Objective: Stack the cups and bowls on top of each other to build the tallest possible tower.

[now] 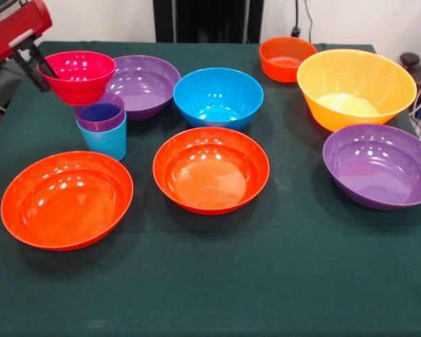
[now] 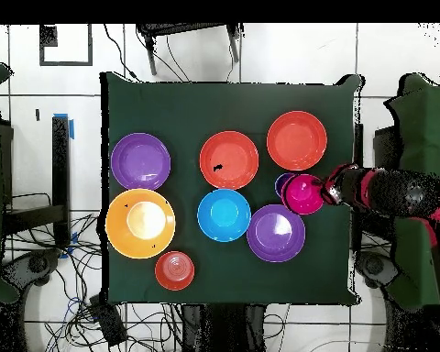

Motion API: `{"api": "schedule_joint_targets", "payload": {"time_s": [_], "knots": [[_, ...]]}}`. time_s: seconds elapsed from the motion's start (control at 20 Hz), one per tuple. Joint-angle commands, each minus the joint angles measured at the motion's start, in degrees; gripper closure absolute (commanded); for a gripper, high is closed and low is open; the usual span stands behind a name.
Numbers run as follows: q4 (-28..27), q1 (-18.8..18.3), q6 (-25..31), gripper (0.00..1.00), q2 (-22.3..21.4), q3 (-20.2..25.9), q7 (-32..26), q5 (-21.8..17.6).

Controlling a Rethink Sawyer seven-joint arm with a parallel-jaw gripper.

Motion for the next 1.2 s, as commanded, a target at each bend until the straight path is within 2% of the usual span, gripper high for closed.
{"api": "schedule_joint_targets", "payload": {"time_s": [0.05, 0.8, 1.2], "knots": [[4.02, 1.70, -1.20, 1.00, 1.52, -6.26, -5.89, -3.54], [5.80, 1.59, -1.70, 1.00, 1.91, -7.84, -6.41, -3.85], [4.56, 2.19, -1.34, 1.00, 3.24, -8.38, -8.13, -4.42]]}}
